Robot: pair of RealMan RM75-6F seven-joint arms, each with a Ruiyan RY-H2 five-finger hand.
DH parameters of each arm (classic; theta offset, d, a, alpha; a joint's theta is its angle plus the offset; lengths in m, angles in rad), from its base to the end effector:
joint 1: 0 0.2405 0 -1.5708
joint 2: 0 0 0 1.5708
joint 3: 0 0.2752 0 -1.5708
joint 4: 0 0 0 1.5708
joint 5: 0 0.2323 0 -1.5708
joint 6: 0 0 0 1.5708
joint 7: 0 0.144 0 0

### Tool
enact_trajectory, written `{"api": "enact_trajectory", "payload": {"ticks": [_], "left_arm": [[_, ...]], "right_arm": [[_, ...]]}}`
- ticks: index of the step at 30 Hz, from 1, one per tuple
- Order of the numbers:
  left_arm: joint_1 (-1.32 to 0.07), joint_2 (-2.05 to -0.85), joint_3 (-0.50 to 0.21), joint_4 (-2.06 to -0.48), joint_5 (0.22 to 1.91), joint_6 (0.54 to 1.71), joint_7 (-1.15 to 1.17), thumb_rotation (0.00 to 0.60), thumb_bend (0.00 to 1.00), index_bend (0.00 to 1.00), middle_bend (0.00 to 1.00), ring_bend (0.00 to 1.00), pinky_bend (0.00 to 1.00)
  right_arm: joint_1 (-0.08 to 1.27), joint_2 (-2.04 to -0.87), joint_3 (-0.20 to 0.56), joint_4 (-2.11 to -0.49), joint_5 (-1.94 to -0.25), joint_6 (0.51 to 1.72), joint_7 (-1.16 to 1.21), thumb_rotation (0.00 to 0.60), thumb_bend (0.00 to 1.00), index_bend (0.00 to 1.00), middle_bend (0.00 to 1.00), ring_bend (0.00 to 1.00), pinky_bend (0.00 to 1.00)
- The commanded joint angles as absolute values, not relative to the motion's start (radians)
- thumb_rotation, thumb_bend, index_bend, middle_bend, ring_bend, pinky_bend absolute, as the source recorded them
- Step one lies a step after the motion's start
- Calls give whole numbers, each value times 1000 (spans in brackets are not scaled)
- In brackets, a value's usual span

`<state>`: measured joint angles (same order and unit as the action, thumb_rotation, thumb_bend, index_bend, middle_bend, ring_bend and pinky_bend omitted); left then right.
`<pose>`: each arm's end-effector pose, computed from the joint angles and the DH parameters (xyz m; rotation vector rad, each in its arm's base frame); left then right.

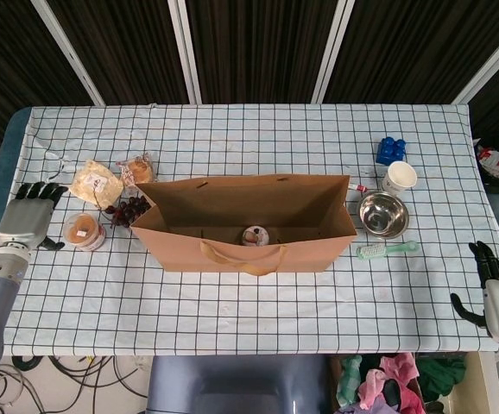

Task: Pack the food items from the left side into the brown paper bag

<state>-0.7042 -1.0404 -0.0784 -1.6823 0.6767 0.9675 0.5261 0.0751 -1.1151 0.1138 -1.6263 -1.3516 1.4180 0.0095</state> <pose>-0.2757 0.3645 0.1363 -1.5520 -0.9367 -0.4181 -0.3534 -0.1941 0.1552 1.2427 -0.9932 0.8525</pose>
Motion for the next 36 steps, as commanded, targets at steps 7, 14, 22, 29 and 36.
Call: {"api": "enact_trajectory", "payload": {"ticks": [7, 14, 22, 29, 36], "left_arm": [[-718, -1238, -57, -1397, 693, 786, 405, 600, 39, 114, 70, 0, 54], [-719, -1289, -55, -1327, 724, 755, 375, 600, 39, 120, 73, 0, 62], [-722, -1316, -60, -1293, 758, 774, 373, 600, 275, 250, 304, 235, 373], [-726, -1265, -88, -1410, 706, 889, 446, 600, 443, 441, 437, 355, 511], [-678, -1027, -201, -1812, 866, 1070, 331, 600, 443, 446, 455, 355, 511]], "right_arm": [[77, -1116, 114, -1624, -1351, 1415, 5, 600, 271, 29, 31, 139, 270], [78, -1115, 115, -1624, -1348, 1414, 3, 600, 271, 29, 31, 139, 270], [80, -1114, 116, -1624, -1342, 1403, 11, 600, 270, 29, 31, 140, 270], [81, -1114, 116, -1626, -1343, 1403, 16, 600, 270, 29, 31, 140, 270], [79, -1112, 116, -1629, -1345, 1407, 18, 600, 270, 29, 31, 140, 270]]}}
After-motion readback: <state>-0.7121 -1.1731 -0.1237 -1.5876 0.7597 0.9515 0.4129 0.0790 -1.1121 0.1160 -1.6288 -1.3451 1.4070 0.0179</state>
